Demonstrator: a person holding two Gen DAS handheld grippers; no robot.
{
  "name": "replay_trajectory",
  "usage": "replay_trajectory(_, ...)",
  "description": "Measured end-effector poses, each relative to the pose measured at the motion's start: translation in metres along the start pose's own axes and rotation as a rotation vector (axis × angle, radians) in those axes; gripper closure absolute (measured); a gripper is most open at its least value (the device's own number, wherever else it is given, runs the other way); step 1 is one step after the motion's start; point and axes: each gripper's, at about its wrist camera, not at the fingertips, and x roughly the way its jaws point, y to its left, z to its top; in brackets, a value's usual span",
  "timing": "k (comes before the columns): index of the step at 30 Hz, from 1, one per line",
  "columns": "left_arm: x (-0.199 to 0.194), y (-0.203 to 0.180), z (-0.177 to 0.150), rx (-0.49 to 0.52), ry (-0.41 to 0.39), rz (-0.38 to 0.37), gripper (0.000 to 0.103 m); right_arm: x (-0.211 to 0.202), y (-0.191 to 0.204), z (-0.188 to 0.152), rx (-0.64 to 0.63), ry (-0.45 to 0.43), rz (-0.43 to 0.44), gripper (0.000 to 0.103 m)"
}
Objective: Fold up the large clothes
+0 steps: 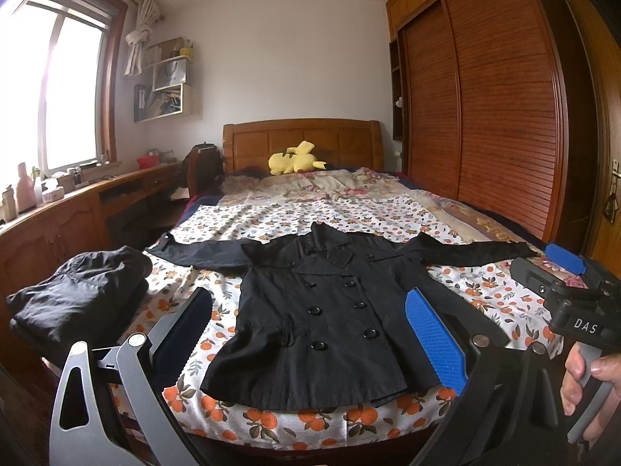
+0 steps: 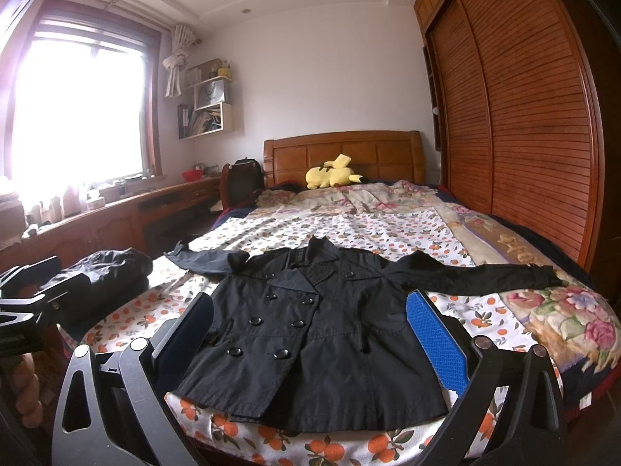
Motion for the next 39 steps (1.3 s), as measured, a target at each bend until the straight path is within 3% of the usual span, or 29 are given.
replay_trajectory(21, 0.013, -0.003, -0.009, -0.004, 0.021, 0.004, 0.002, 0.004, 0.001, -0.004, -0.001, 0.019, 0.002, 0.006)
replay_trajectory(39, 0.070, 0.026, -0.031, -0.025, 0.100, 0.031, 0.002, 0.079, -0.002, -0.020, -0.045, 0.095, 0.017, 0.006)
